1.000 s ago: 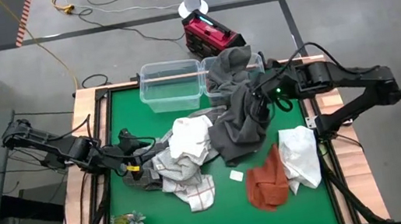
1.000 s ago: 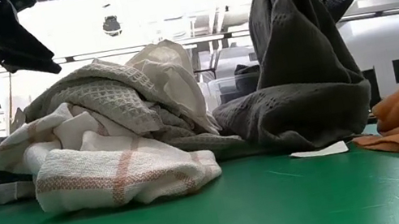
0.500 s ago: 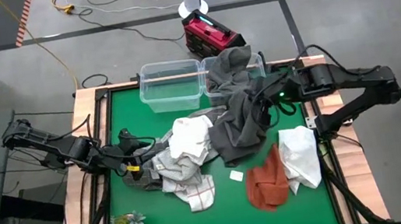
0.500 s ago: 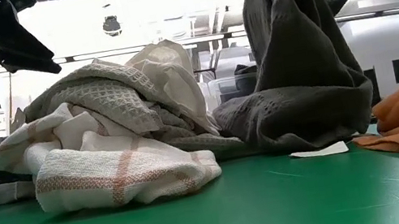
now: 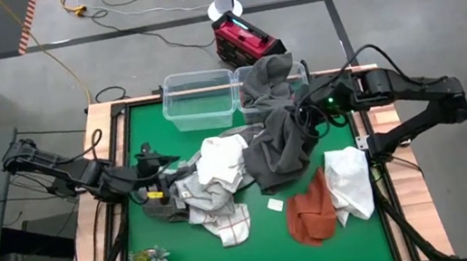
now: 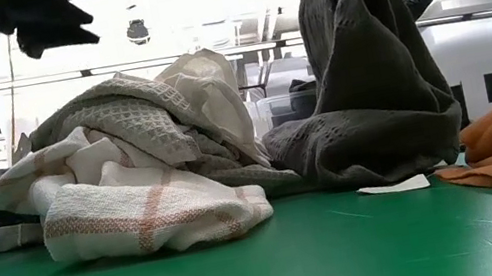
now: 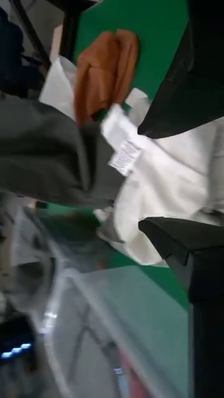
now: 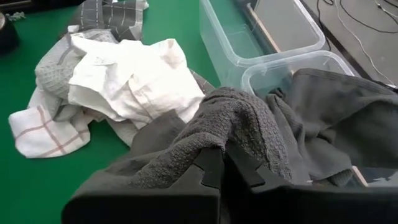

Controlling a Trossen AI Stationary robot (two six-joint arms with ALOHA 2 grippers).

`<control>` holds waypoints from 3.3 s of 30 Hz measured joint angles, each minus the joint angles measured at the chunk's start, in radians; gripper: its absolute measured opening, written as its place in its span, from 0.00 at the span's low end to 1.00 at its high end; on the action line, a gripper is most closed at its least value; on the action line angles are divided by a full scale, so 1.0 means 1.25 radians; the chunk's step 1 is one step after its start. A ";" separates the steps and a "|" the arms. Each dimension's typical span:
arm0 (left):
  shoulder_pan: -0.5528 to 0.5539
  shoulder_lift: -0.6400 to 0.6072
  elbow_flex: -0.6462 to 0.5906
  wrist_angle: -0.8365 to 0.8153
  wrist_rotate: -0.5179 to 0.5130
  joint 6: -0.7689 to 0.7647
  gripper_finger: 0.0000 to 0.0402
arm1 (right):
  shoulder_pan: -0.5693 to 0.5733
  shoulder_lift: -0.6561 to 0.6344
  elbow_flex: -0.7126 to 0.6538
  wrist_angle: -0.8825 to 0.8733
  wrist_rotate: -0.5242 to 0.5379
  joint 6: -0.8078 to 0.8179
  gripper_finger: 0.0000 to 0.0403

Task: Sort towels by color in basket
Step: Put the black towel into the right transparent bin

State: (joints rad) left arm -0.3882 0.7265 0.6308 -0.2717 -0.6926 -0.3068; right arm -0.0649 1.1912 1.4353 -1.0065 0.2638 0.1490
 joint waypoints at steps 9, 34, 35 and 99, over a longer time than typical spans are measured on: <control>0.000 0.007 0.000 0.044 0.000 0.024 0.52 | -0.070 0.000 0.106 0.067 0.024 -0.065 0.06; 0.026 0.036 -0.001 0.405 -0.004 0.363 0.52 | -0.270 0.067 0.363 0.850 -0.024 -0.522 0.06; 0.027 0.036 -0.001 0.410 -0.004 0.377 0.52 | -0.282 0.078 0.365 0.871 -0.050 -0.521 0.06; 0.048 -0.001 0.000 0.077 -0.007 0.163 0.52 | -0.455 0.727 0.399 -0.175 -0.266 -0.377 0.49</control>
State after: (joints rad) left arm -0.3279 0.7257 0.6308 -0.1757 -0.7009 -0.1024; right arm -0.6332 2.1002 1.9340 -1.2253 -0.0685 -0.3222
